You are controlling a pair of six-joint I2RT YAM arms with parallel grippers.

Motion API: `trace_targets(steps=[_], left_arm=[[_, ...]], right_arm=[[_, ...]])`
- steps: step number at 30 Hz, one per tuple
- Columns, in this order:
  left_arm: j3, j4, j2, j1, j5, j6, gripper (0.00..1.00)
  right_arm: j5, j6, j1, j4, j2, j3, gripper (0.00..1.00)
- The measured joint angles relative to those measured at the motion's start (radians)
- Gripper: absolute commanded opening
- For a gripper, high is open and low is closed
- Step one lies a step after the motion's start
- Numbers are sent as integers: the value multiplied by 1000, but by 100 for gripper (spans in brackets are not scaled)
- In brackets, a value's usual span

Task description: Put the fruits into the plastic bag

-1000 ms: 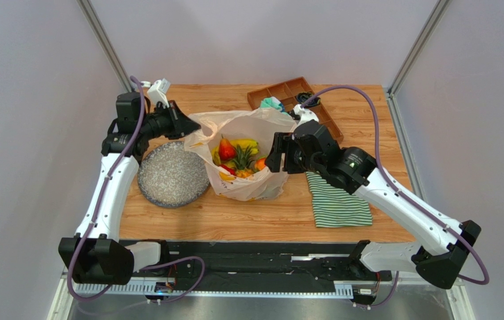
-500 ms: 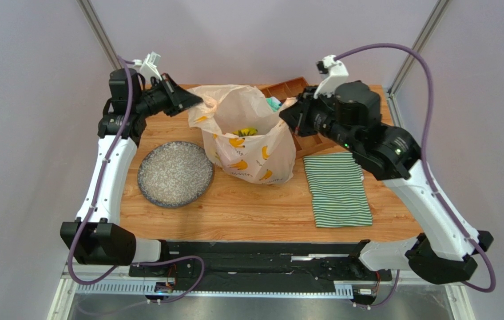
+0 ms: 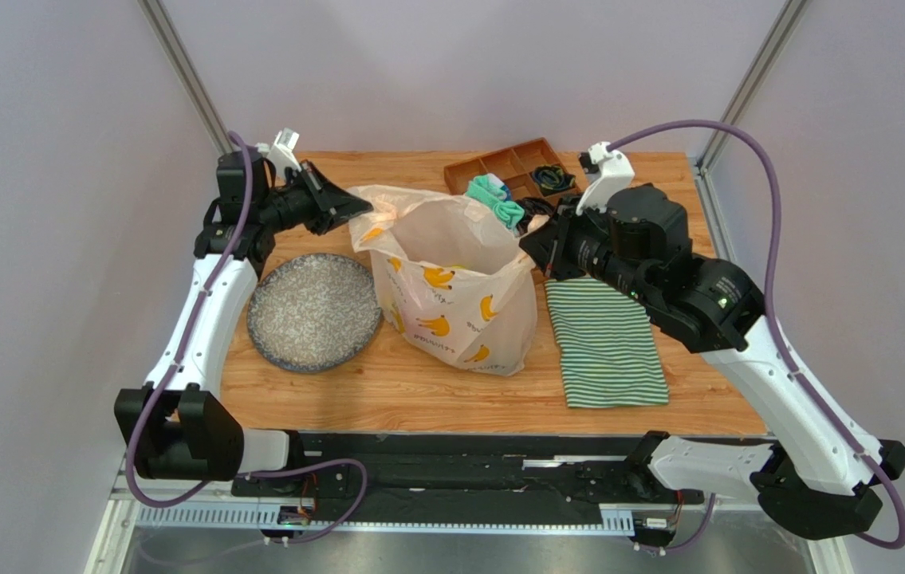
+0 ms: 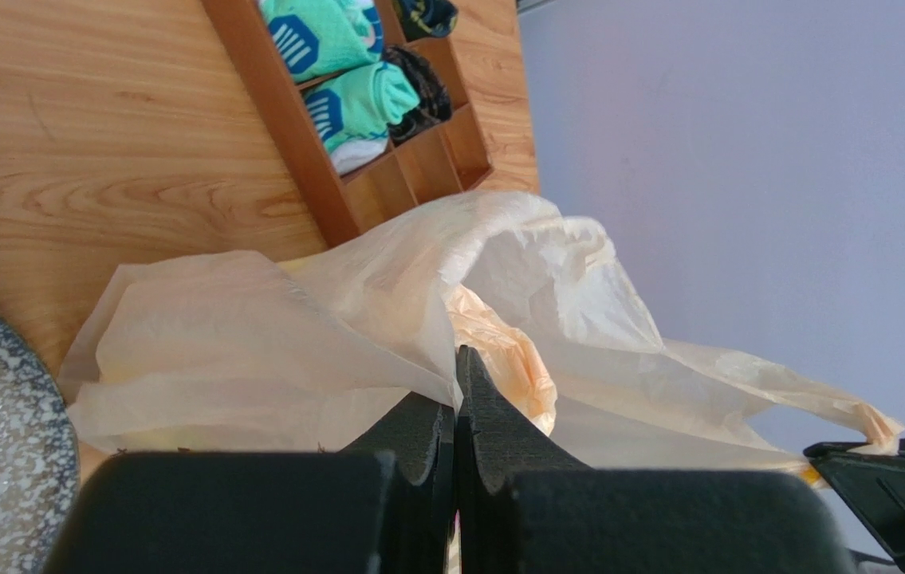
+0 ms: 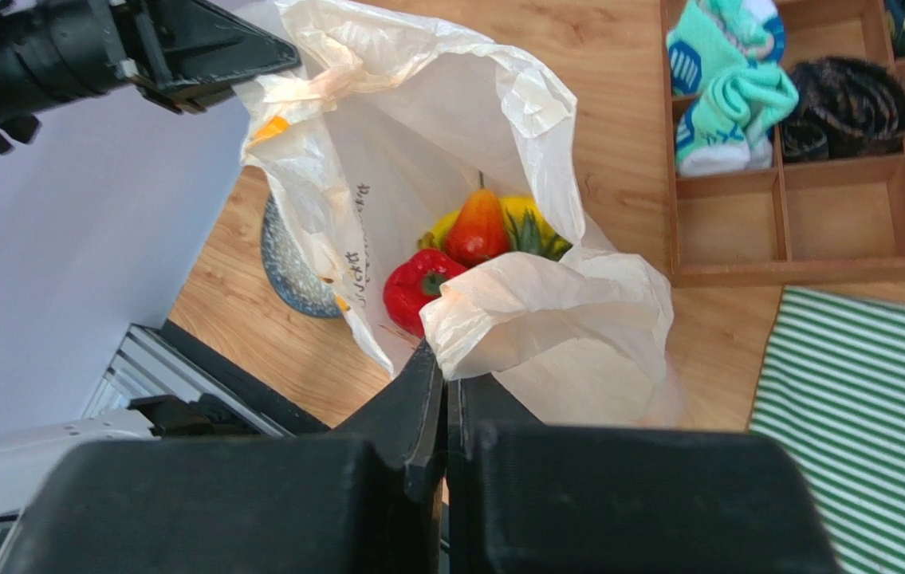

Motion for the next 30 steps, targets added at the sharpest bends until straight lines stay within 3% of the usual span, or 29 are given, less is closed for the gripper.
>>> trace_targets(steps=[3,5,6,7,8,9,10,12,17,22,25,30], left_arm=[[-34,-11,0,0,8,47,0],[-51,-23,-1,0,21,93,7],[-57,-33,-2,0,26,116,13],[-63,-48,-3,0,28,143,33],[-65,-61,-5,0,29,164,45],[-65,-72,-10,0,28,189,56],[-66,-84,-17,0,27,209,72],[-66,-107,-43,0,21,249,90],[-63,-137,-143,0,-39,311,94],[-52,-143,-239,2,-155,352,95],[-23,-146,-236,18,-190,361,96],[-6,-152,-182,87,-230,363,96]], right_arm=[[1,11,0,-11,-3,-68,4],[4,19,0,-19,-3,-95,9],[6,21,0,-26,-3,-109,17],[7,25,0,-30,-3,-116,23],[8,29,0,-39,-3,-119,30],[8,30,0,-42,-3,-121,49],[7,27,0,-43,-4,-121,60],[6,33,0,-43,-7,-121,85],[0,16,0,-48,-24,-113,99],[20,-18,-17,-87,-24,-28,100],[-20,-34,-114,-88,-17,19,100],[-162,-46,-382,-70,25,32,100]])
